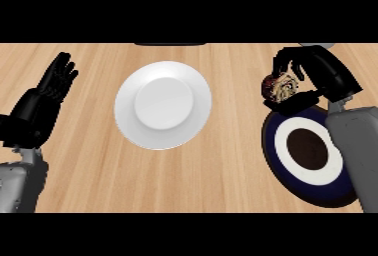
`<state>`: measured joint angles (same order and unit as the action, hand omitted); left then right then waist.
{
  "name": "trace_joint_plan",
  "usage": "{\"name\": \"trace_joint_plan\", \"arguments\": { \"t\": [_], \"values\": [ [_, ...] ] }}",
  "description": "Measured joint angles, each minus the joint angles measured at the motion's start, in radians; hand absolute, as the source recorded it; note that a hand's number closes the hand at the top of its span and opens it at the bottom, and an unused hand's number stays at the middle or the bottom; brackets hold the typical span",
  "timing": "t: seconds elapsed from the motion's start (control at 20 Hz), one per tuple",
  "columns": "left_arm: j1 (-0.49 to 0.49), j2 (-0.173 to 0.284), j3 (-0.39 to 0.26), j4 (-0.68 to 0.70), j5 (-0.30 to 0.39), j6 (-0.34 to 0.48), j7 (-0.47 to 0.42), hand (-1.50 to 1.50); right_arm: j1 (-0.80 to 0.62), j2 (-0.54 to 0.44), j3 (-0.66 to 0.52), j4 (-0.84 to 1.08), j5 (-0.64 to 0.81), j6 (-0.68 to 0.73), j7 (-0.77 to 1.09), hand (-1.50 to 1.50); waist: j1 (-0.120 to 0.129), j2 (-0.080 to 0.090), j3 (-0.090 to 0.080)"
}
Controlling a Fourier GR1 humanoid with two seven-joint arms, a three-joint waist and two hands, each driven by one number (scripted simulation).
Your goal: Pick the cupcake from the plate and place it in the plate
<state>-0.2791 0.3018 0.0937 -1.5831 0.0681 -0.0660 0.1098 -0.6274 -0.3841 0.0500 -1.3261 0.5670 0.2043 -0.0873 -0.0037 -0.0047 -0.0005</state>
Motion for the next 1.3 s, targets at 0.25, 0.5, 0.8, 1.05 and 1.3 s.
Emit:
{"name": "trace_joint_plan", "arguments": {
  "t": [0.25,0.5,0.8,1.05,1.3],
  "values": [
    [0.01,-0.014,-0.008,-0.03,-0.012,0.001,0.009,0.0,-0.065,0.107,0.046,-0.04,0.013,0.013,0.099,1.5,0.007,0.002,0.0],
    [-0.001,-0.014,0.0,-0.025,-0.012,-0.009,0.011,0.0,-0.156,0.232,0.086,0.005,0.035,0.002,0.186,1.5,0.012,0.004,0.0],
    [-0.018,-0.017,0.003,-0.002,-0.02,-0.019,0.004,0.0,-0.273,0.341,0.124,0.16,0.033,-0.062,0.242,1.5,0.02,0.008,0.0],
    [-0.016,-0.02,0.005,-0.001,-0.016,-0.034,-0.005,0.0,-0.379,0.371,0.207,0.38,-0.004,-0.208,0.246,1.5,0.037,0.011,0.0],
    [-0.026,-0.037,-0.01,0.018,-0.026,-0.039,-0.026,0.0,-0.478,0.38,0.325,0.579,-0.073,-0.334,0.248,1.5,0.06,0.017,0.0]
  ]
}}
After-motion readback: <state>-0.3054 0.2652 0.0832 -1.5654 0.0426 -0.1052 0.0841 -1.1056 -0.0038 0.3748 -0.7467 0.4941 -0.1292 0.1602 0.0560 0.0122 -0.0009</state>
